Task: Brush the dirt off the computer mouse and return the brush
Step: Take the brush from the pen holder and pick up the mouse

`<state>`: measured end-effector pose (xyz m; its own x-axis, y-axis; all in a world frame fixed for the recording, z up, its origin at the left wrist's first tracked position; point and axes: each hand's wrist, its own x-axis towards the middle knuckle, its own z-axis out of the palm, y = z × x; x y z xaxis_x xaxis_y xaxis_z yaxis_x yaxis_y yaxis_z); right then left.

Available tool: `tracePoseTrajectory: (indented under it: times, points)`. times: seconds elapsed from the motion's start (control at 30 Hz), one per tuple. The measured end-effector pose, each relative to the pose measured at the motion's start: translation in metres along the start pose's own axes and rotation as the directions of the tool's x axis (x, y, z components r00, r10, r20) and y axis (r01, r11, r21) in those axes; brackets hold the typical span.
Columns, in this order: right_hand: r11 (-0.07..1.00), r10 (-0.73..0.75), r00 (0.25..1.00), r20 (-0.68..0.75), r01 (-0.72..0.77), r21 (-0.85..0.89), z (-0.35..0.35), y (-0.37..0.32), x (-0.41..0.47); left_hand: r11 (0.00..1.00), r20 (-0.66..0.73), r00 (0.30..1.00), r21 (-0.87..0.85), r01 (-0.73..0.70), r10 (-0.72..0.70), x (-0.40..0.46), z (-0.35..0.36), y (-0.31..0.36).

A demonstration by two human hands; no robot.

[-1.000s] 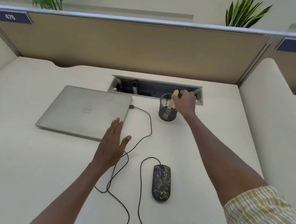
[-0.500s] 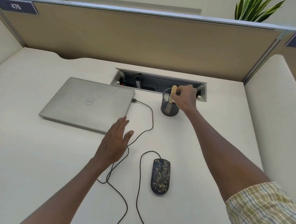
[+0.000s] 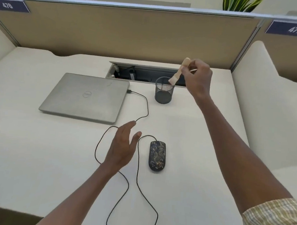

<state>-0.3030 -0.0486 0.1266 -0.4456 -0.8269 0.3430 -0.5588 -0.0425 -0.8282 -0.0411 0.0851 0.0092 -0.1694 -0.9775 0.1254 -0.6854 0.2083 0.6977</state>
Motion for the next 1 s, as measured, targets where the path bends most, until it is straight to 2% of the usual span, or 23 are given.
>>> tracePoseTrajectory:
  times: [0.27,0.4,0.6,1.0]
  points:
    - [0.999,-0.035,0.989,-0.145,0.035,-0.006,-0.042,-0.021,-0.073,0.985,0.065,0.994,-0.148,0.092,-0.083,-0.078,0.036,0.033]
    - [0.999,-0.022,0.982,-0.187,0.016,-0.034,-0.053,-0.023,-0.108,0.963,0.094,0.98,-0.194,0.188,-0.173,-0.101,0.057,0.045]
    - [0.998,-0.03,0.983,-0.183,0.019,-0.06,-0.075,-0.027,-0.144,0.899,0.033,0.915,-0.178,0.401,-0.402,-0.096,0.083,0.062]
    - [1.0,0.029,0.99,-0.141,-0.03,-0.004,-0.092,-0.009,-0.172,0.864,-0.152,0.855,-0.185,0.469,-0.496,-0.082,0.118,0.061]
